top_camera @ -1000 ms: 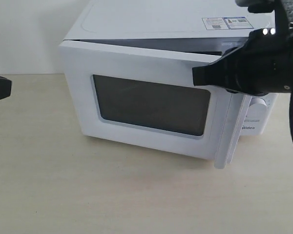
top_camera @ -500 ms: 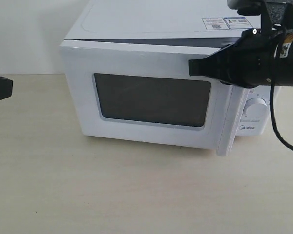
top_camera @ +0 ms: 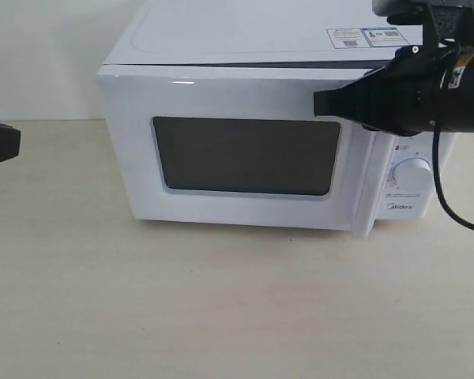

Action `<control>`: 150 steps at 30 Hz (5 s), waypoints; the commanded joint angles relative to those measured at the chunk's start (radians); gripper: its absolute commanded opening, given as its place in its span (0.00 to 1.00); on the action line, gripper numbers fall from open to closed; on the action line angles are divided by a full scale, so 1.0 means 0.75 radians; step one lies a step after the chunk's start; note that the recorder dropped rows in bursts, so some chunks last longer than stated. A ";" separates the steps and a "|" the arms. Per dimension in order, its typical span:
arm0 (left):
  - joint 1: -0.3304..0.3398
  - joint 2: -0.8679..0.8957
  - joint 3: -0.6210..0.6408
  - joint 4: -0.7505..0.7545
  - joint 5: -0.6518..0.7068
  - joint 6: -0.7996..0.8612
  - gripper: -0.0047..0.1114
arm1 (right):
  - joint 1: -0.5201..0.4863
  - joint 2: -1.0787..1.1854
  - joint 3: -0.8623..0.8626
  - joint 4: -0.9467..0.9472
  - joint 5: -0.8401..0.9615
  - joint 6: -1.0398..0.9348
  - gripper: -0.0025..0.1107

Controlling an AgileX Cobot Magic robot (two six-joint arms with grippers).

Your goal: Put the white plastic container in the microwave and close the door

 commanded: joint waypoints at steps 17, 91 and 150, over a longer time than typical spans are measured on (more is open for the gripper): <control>0.003 -0.008 0.004 -0.013 0.006 -0.011 0.08 | -0.040 0.089 -0.074 -0.011 -0.019 0.005 0.02; 0.003 -0.008 0.004 -0.013 0.035 -0.011 0.08 | 0.114 -1.000 0.123 -0.009 0.412 0.006 0.02; 0.003 -0.008 0.004 -0.013 0.027 -0.011 0.08 | -0.495 -1.801 1.117 -0.049 0.381 -0.249 0.02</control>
